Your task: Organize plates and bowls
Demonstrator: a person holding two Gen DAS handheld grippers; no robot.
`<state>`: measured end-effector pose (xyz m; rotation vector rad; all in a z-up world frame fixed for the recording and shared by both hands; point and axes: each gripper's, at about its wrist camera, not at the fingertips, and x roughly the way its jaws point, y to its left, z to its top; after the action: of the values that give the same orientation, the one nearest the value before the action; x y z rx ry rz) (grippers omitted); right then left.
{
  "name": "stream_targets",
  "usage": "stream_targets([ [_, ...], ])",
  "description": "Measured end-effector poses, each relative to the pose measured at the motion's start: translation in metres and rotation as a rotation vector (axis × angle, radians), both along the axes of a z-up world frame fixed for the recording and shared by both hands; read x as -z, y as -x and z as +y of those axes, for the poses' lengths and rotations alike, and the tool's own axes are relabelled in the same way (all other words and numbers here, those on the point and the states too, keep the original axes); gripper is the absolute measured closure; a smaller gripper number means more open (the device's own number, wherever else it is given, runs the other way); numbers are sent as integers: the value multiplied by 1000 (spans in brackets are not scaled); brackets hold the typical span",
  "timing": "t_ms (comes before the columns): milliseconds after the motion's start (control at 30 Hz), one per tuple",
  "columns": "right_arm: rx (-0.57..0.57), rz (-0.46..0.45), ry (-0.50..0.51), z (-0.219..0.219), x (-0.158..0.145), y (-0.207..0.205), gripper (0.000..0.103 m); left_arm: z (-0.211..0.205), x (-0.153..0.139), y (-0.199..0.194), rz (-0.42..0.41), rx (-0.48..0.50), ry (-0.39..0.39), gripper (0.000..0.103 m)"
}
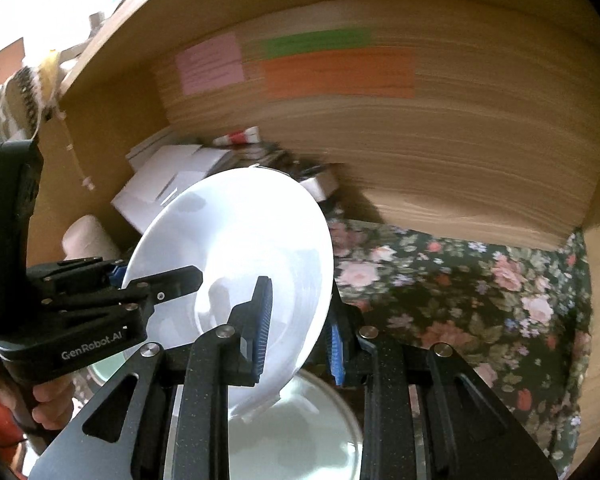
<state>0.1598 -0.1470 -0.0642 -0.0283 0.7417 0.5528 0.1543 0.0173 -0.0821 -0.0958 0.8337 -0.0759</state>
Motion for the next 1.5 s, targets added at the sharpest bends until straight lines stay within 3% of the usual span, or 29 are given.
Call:
stream_targets([
  [700, -198, 73, -24, 95, 27, 26, 80, 97, 15, 71, 0, -192, 11, 72],
  [1500, -260, 164, 17, 132, 67, 24, 78, 129, 56, 89, 75, -243, 57, 72],
])
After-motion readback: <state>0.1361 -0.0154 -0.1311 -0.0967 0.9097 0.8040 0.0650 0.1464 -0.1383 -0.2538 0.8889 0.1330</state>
